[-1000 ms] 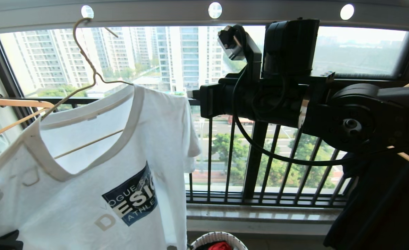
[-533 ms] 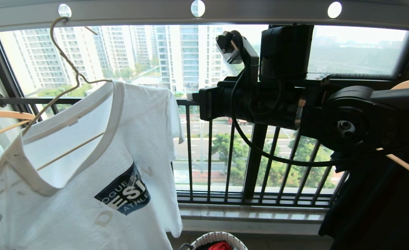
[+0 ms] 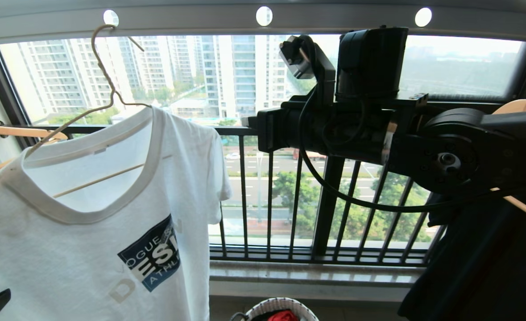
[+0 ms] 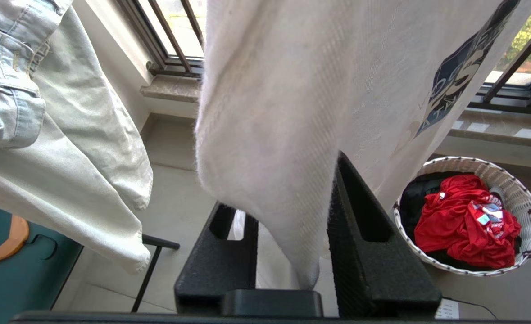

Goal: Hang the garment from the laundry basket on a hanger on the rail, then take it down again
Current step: Take the clothes off the clothes rack

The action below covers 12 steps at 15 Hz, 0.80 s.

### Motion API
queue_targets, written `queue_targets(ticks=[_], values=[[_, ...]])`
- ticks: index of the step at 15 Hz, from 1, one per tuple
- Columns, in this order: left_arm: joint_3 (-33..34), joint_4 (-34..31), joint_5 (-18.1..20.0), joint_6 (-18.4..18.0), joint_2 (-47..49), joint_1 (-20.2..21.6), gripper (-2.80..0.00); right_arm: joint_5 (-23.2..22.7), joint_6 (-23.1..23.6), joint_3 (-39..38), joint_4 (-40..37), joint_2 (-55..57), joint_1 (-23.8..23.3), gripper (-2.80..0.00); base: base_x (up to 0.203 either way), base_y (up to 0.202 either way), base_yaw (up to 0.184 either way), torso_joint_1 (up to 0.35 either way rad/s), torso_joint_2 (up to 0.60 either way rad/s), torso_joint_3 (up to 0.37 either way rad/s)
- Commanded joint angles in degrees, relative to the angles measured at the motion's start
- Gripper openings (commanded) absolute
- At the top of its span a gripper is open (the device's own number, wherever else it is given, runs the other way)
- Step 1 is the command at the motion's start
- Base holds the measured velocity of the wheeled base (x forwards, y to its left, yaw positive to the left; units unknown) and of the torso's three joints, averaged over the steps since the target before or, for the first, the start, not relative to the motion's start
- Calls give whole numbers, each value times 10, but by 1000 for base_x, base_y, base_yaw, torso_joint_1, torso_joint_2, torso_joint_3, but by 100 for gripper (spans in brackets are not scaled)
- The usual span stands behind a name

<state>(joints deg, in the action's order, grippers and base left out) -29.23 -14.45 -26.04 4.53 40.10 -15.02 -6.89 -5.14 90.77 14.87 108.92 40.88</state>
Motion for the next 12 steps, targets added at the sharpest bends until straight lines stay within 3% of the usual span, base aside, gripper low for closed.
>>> queue_targets(ticks=[1, 4, 8, 10, 11, 12], values=[[-26, -25, -1, 0, -24, 0, 0, -1, 0, 0, 2, 1, 0, -280, 0, 0, 0, 0, 0, 0], [-45, -54, 14, 0, -70, -1, 0, -1, -2, -2, 2, 1, 1, -280, 0, 0, 0, 0, 0, 0], [-119, -155, 139, 14, -121, 1, 0, 0, -3, -19, 3, -5, 1, -280, 0, 0, 0, 0, 0, 0], [-133, -155, 143, 22, -106, 2, 0, 0, -8, -35, 6, -14, 0, -280, 0, 0, 0, 0, 0, 0], [-139, -154, 144, 22, -102, 7, -280, 0, -14, -37, 6, -19, 0, -280, 0, 0, 0, 0, 0, 0], [-147, -154, 145, 25, -97, 10, -280, 0, -16, -37, 6, -20, 0, -280, 0, 0, 0, 0, 0, 0]])
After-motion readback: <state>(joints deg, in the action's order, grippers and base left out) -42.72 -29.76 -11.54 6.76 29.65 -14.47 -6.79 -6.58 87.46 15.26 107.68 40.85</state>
